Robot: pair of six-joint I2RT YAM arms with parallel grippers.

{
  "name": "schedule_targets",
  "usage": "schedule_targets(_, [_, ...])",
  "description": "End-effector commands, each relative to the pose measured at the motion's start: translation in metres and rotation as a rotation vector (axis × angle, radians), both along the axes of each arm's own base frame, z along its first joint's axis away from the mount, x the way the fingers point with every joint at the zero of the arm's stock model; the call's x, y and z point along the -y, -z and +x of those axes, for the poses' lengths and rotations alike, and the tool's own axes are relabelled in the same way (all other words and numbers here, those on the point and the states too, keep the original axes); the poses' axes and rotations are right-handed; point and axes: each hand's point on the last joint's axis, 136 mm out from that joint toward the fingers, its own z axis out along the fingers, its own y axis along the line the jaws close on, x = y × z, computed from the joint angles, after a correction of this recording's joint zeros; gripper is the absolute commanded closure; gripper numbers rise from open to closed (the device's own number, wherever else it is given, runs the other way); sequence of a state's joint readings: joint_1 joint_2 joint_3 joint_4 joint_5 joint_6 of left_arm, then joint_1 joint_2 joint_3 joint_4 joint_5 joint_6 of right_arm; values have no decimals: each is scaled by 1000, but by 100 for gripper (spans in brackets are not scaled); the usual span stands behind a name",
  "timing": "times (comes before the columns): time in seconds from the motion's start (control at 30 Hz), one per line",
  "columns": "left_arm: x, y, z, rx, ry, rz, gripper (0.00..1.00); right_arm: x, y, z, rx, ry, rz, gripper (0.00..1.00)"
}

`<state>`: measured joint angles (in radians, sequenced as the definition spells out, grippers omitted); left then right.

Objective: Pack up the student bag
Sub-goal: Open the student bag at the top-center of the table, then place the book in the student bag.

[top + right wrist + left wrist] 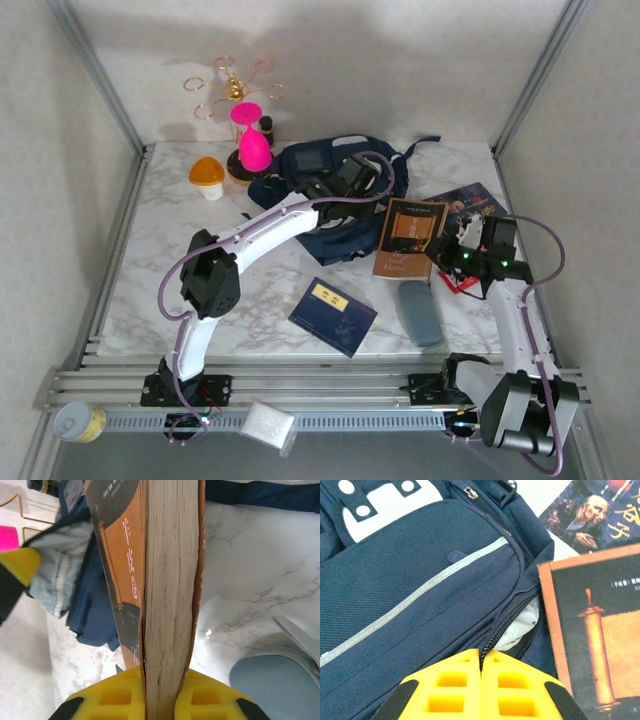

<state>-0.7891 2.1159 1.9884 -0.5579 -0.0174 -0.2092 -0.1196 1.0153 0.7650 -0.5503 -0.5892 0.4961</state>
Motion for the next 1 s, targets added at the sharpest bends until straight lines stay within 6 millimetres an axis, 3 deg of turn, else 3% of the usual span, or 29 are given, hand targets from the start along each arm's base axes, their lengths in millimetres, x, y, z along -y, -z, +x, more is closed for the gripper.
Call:
schedule_targets(0.0, [-20,-137,15,285,-81,-195,100,2,-3,-11,-21,-25,-64,100])
schedule_targets(0.1, [-20,-152,12,319,-69,-222,100,-11,-9,-12,-7,-86,-15,100])
schedule_targets(0.27, [-22,-166,9,368,-73,-273,100,-14,-20,-13,1,-111,-47,100])
schedule_targets(0.47, [-25,-163,9,382,-78,-260,100,-32,-87,-13,150,-163,62,100])
schedule_targets(0.6, [-23,-158,6,385,-43,-240,100,-56,-104,-2,193,-218,182,100])
schedule_targets(0.67, [-22,-159,5,392,-33,-243,100,-74,-100,10,204,-245,191,100])
schedule_targets(0.77, [-28,-163,7,405,-69,-249,100,-94,-77,35,159,-272,233,100])
schedule_targets(0.87, [-30,-170,6,426,-76,-263,100,-109,-64,62,160,-271,237,100])
schedule_targets(0.97, [-39,-181,6,469,-112,-273,100,-122,-50,77,129,-275,267,100])
